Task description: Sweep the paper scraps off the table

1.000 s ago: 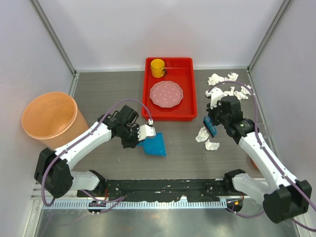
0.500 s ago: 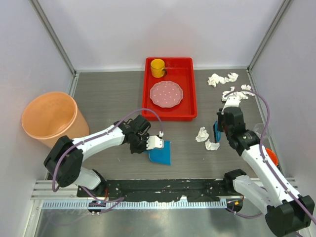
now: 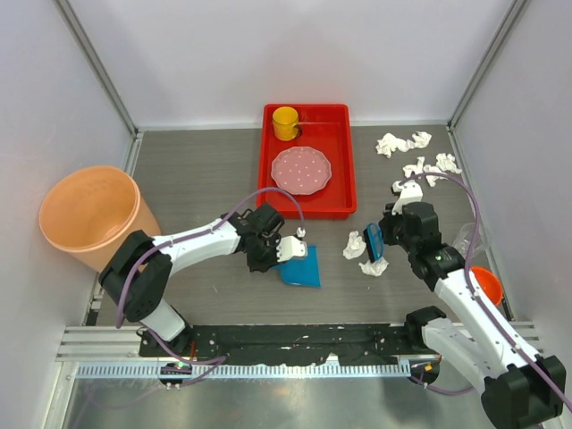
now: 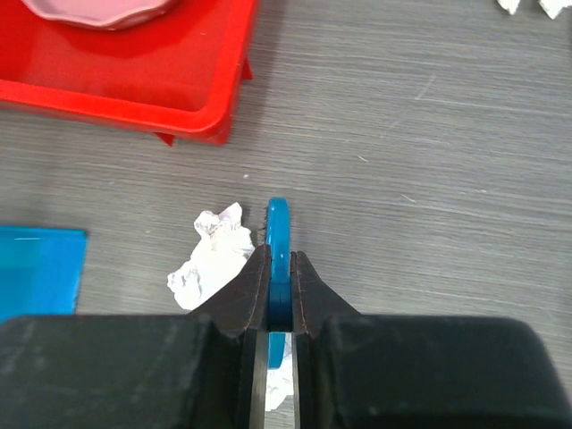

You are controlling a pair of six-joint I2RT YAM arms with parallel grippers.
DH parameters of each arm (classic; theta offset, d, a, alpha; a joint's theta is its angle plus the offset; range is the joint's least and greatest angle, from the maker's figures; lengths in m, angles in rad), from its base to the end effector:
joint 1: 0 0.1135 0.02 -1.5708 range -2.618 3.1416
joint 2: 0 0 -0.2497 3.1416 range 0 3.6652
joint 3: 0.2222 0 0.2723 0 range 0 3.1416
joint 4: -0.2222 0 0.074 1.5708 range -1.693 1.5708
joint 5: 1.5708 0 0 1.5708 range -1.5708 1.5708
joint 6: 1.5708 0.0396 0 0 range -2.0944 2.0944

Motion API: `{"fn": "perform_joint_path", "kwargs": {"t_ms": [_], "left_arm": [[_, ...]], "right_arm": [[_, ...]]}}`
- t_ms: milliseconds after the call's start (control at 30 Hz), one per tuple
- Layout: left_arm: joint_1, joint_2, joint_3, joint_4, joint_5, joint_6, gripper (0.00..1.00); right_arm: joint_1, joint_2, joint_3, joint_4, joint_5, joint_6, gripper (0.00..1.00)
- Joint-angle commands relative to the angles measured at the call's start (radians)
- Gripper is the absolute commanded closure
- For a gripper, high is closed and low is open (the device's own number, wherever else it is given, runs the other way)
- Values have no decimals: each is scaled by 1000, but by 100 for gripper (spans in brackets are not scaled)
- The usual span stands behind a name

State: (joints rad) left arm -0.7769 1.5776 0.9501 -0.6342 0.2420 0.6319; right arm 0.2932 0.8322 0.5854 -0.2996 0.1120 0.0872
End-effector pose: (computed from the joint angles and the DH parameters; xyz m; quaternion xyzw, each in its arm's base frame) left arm 0.2117 -0.2214 0.1487 0.6493 0.7354 -0.1300 0.1438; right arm 0.2128 0.0596 0.2325 -0.0622 0.8685 0.0446 0.4897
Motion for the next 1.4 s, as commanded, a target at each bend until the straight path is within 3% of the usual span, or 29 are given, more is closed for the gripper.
{"fn": "perform_joint_path", "kwargs": {"t_ms": [0, 367, 533, 767, 833, 900, 1033, 1100, 1367], "left_arm": [[-15, 33, 41, 11, -20, -34, 100], [-18, 120, 117, 14, -79, -75, 100], [-30, 133, 130, 10, -81, -72, 100], [-39, 131, 130, 5, -37, -70, 100], [-39, 124, 136, 4, -17, -72, 100], [-39, 113, 134, 2, -9, -72, 100], [-39, 96, 102, 8, 3, -55, 100], [-39, 93, 90, 10, 11, -49, 100], [-91, 90, 79, 21, 16, -60, 100]], "right_arm": [[14, -84, -25, 43, -168, 29, 99], [72, -24, -19, 83, -277, 5, 99], [173, -13, -44, 188, -370, 39, 99], [314, -50, -62, 319, -316, 140, 99], [342, -36, -35, 306, -235, 138, 99], [357, -15, 43, 170, -140, 143, 99], [357, 25, 238, -111, 203, 144, 99], [359, 34, 315, -229, 277, 180, 99], [357, 151, 453, -708, 658, 520, 99]]}}
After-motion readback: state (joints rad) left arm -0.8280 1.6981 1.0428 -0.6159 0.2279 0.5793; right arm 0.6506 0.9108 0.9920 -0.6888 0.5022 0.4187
